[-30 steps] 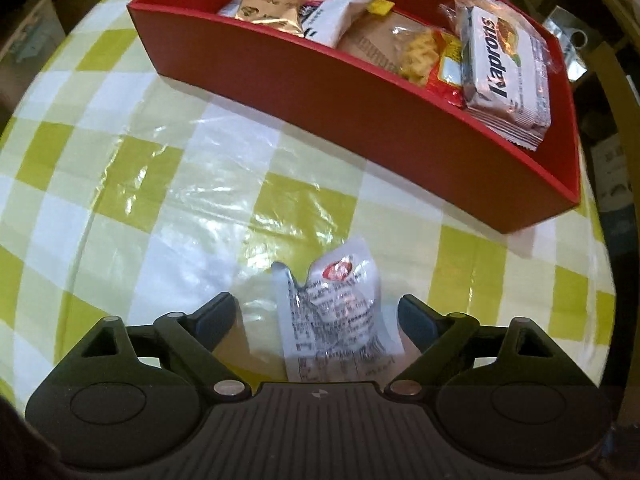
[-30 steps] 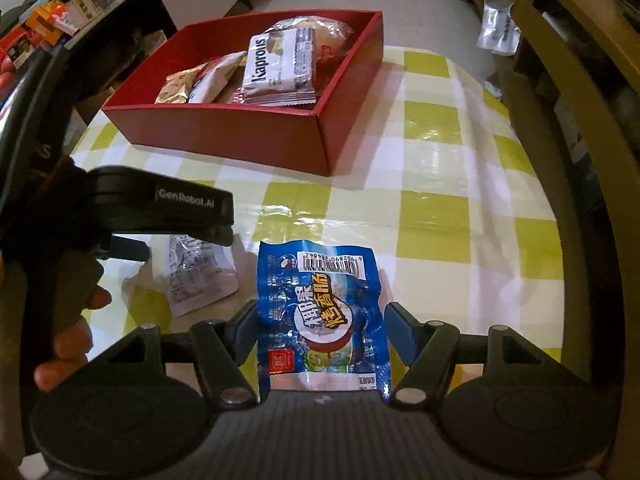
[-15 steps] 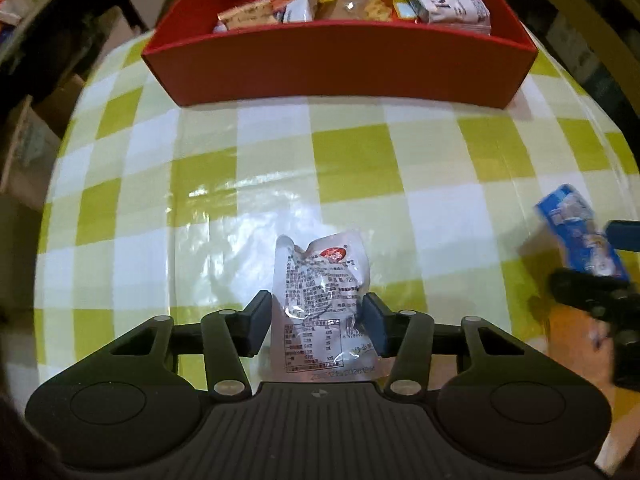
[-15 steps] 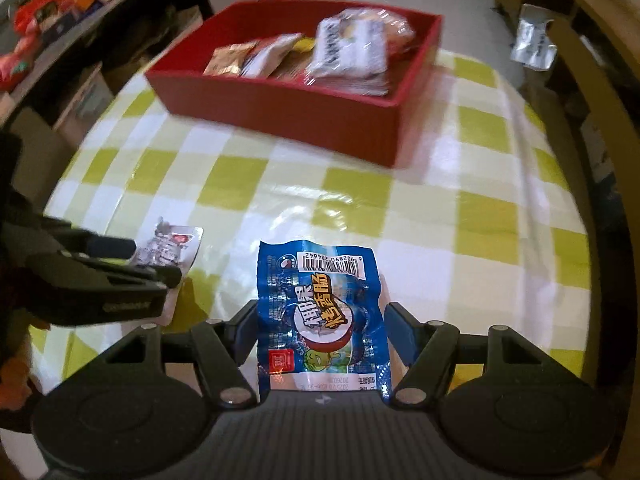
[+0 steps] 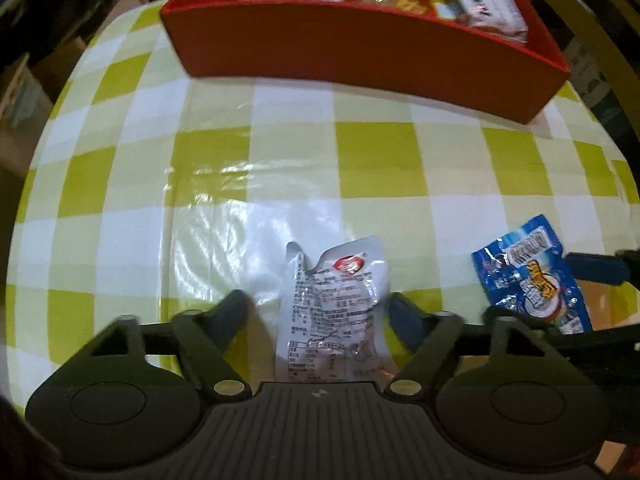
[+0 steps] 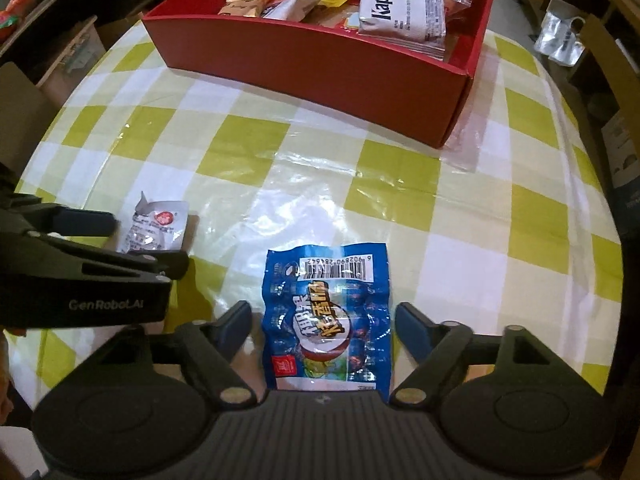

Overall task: Organize snacks
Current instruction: 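Grasp the white-silver snack pack with the left gripper while the right holds the blue bag, then carry the white pack and blue bag over the red tray with both tools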

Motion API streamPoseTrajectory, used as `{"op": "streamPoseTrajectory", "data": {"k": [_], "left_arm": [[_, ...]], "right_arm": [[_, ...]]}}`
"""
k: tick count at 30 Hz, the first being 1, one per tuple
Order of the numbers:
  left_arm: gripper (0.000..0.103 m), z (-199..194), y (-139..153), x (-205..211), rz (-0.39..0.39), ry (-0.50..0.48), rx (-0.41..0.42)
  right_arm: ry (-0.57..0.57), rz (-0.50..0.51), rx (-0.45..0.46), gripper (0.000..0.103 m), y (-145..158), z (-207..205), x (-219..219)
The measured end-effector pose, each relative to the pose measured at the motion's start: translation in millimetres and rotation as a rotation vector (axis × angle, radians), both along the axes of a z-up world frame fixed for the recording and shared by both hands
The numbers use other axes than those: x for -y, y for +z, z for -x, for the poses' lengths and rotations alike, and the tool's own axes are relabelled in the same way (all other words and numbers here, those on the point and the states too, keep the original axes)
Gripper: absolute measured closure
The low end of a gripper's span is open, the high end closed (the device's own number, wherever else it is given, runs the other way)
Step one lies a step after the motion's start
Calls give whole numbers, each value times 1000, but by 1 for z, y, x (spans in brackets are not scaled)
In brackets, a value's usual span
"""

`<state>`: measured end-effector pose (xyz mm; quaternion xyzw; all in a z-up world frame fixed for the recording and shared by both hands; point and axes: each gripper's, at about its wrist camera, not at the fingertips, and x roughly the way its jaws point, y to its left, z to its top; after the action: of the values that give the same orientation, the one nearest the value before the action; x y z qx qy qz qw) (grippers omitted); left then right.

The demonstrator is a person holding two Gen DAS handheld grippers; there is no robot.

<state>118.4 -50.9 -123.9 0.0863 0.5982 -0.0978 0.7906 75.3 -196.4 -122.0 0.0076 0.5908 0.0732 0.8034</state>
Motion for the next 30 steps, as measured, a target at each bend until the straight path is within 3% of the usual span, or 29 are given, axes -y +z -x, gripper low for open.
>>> {"op": "streamPoseTrajectory", "data": {"k": [2,4,6,8,12,20,30], "left_arm": [[41,4,4,3,10,-16,7],[41,4,4,4,13,-25,-6],[42,7,5,6,7,-34,0],[43,11,7,6,11,-39,-10],[43,18,9,5,-4,-62,0],[43,33,33,6,-41,-115,134],[43,32,47,7,-60,-130,216]], "right_arm": [[11,-2,-1,5,-1,1,-1],[19,24,3,7,-1,3,-5],[37,85,11,21,1,8,-12],[44,85,9,26,3,14,-14],[48,103,8,26,5,23,-18],[6,88,109,26,35,24,-18],[-2,87,164,26,48,17,-20]]}}
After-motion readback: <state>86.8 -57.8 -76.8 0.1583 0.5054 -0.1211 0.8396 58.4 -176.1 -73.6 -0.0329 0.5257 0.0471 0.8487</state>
